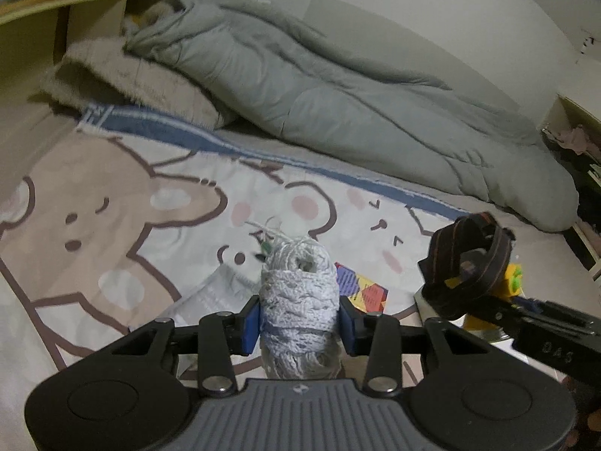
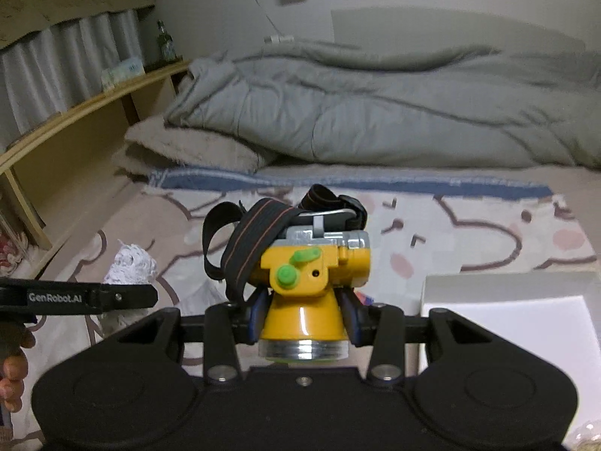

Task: Organize objects
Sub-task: 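Carry the headlamp and knit ball toward the white box with both tools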

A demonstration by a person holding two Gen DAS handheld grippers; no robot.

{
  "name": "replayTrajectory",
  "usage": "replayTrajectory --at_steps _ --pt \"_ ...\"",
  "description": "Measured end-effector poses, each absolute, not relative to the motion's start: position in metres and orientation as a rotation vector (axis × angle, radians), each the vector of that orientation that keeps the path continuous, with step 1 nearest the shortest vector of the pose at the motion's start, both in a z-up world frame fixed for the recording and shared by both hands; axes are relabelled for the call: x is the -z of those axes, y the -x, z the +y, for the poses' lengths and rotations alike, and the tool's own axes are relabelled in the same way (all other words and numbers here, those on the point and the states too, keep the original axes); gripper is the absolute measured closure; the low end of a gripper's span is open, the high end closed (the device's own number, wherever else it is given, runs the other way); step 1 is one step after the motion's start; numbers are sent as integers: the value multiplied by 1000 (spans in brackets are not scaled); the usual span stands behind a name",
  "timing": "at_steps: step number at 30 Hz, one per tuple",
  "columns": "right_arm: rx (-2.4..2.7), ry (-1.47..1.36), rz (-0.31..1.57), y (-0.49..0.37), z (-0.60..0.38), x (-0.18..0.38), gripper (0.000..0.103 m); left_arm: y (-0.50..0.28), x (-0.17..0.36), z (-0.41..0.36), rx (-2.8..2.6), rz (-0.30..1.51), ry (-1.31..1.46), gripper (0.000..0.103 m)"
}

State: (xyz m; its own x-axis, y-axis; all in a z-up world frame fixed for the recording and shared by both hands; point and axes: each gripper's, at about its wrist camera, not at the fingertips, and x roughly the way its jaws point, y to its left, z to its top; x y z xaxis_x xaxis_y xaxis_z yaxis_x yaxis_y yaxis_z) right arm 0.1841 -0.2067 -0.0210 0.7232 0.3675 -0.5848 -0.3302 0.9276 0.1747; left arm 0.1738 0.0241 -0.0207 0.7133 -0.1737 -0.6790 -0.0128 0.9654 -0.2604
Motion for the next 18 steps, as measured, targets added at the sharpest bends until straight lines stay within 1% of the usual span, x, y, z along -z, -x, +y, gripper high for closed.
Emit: replayTrajectory --at_steps 6,18 --pt "-391 -87 594 -172 -224 5 61 -170 12 16 103 741 246 60" --pt "-285 -96 560 -159 -294 -12 61 -169 3 -7 184 690 242 60"
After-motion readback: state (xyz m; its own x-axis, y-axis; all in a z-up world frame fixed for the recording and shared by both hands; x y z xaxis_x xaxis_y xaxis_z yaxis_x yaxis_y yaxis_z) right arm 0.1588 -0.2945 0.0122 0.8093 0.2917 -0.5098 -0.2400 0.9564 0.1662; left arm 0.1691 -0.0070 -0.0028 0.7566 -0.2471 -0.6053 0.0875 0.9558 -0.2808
